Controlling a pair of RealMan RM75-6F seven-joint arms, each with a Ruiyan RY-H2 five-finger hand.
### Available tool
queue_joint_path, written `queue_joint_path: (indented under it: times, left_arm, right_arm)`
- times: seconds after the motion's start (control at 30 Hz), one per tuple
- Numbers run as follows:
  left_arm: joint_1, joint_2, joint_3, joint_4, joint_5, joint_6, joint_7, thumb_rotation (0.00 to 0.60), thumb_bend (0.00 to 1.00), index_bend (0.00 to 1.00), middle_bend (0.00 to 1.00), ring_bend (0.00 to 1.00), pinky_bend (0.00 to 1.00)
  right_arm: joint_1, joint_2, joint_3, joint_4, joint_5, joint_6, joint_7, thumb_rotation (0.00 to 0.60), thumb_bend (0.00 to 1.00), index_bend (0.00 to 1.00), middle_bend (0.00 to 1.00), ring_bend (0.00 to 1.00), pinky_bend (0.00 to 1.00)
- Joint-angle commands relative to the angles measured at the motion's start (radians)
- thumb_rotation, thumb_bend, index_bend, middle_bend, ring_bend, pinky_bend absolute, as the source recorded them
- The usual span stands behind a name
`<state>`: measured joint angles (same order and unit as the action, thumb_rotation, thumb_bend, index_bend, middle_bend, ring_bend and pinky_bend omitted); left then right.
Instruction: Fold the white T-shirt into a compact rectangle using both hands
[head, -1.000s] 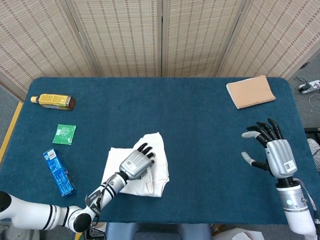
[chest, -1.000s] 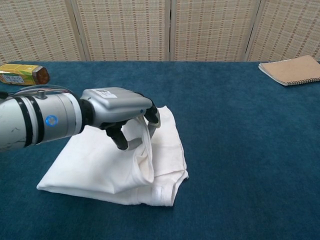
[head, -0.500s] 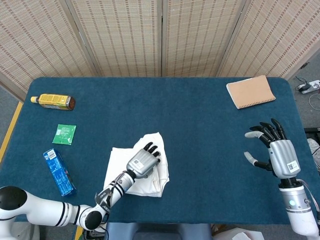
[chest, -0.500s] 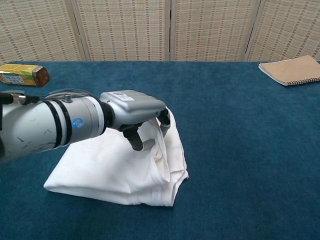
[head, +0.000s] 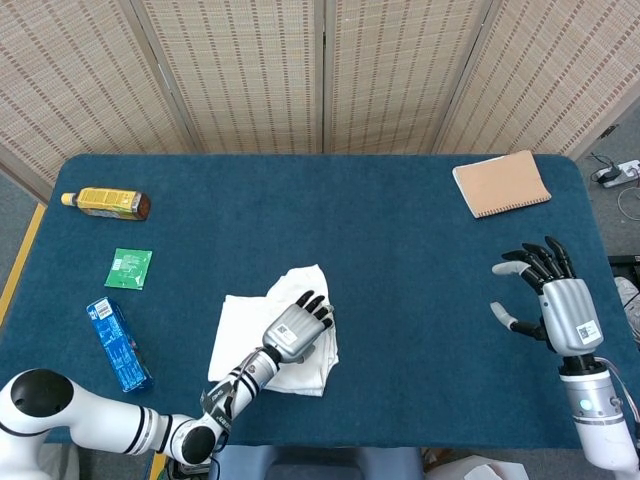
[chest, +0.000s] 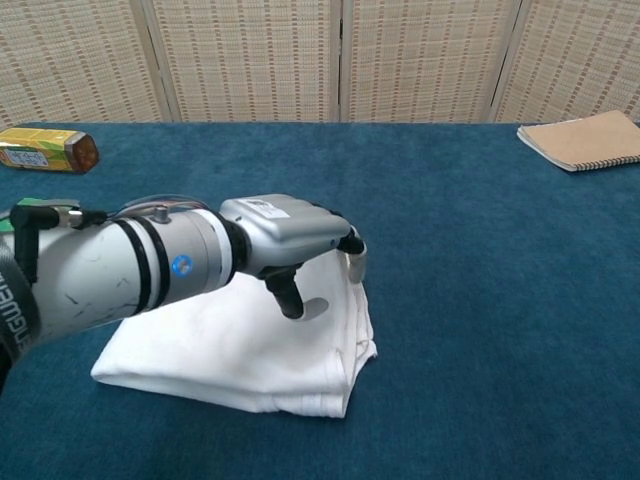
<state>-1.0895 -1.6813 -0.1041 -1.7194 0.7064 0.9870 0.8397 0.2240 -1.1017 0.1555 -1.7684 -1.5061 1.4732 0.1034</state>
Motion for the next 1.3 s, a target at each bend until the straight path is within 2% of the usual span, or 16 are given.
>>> queue_joint_path:
  times: [0.03,0.2,0.33,0.5,0.63,0.77,0.9,1.07,1.3]
  left_arm:
    - [0.01,-0.011,-0.009,-0.01,0.031,0.025,-0.029,0.6,0.3,0.0,0.0,0.0,0.0]
    - [0.048,0.006,-0.035,-0.053,0.098,0.065,-0.119,0.6,0.3,0.0,0.0,0.0,0.0]
    - [0.078,0.074,-0.039,-0.126,0.123,0.102,-0.141,0.6,0.3,0.0,0.0,0.0,0.0]
    - [0.138,0.156,-0.004,-0.179,0.194,0.17,-0.163,0.6,0.3,0.0,0.0,0.0,0.0]
    - [0.226,0.227,0.031,-0.191,0.262,0.26,-0.224,0.6,0.3,0.0,0.0,0.0,0.0]
    - [0.321,0.292,0.059,-0.181,0.322,0.334,-0.329,0.6,0.3,0.0,0.0,0.0,0.0]
    - [0.401,0.352,0.085,-0.161,0.372,0.384,-0.417,0.6,0.3,0.0,0.0,0.0,0.0]
    - [0.521,0.441,0.115,-0.13,0.417,0.46,-0.531,0.6,0.3,0.04,0.0,0.0,0.0]
    - [0.661,0.48,0.155,-0.066,0.501,0.56,-0.63,0.6,0.3,0.07,0.01,0.0,0.0]
  right_arm:
    - [0.001,0.0,0.001,-0.002,0.001,-0.001,0.0,0.6,0.2,0.38,0.29,0.14,0.0]
    - [0.001,0.0,0.004,-0.005,0.001,0.0,-0.004,0.6,0.2,0.38,0.29,0.14,0.0]
    - [0.003,0.001,0.005,-0.009,-0.001,-0.002,-0.004,0.6,0.2,0.38,0.29,0.14,0.0]
    - [0.004,0.01,0.0,-0.012,-0.009,-0.009,-0.003,0.6,0.2,0.38,0.29,0.14,0.0]
    - [0.0,0.042,-0.008,-0.018,-0.013,-0.02,-0.003,0.6,0.21,0.39,0.29,0.14,0.0]
    - [-0.001,0.082,-0.023,-0.025,-0.012,-0.049,0.012,0.6,0.25,0.39,0.3,0.14,0.03]
    - [0.002,0.116,-0.041,-0.02,-0.028,-0.078,0.026,0.6,0.29,0.39,0.3,0.14,0.1]
    - [0.001,0.138,-0.067,0.009,-0.059,-0.094,0.007,0.6,0.31,0.39,0.29,0.15,0.1]
    - [-0.007,0.135,-0.078,0.043,-0.073,-0.083,-0.012,0.6,0.3,0.37,0.28,0.15,0.1]
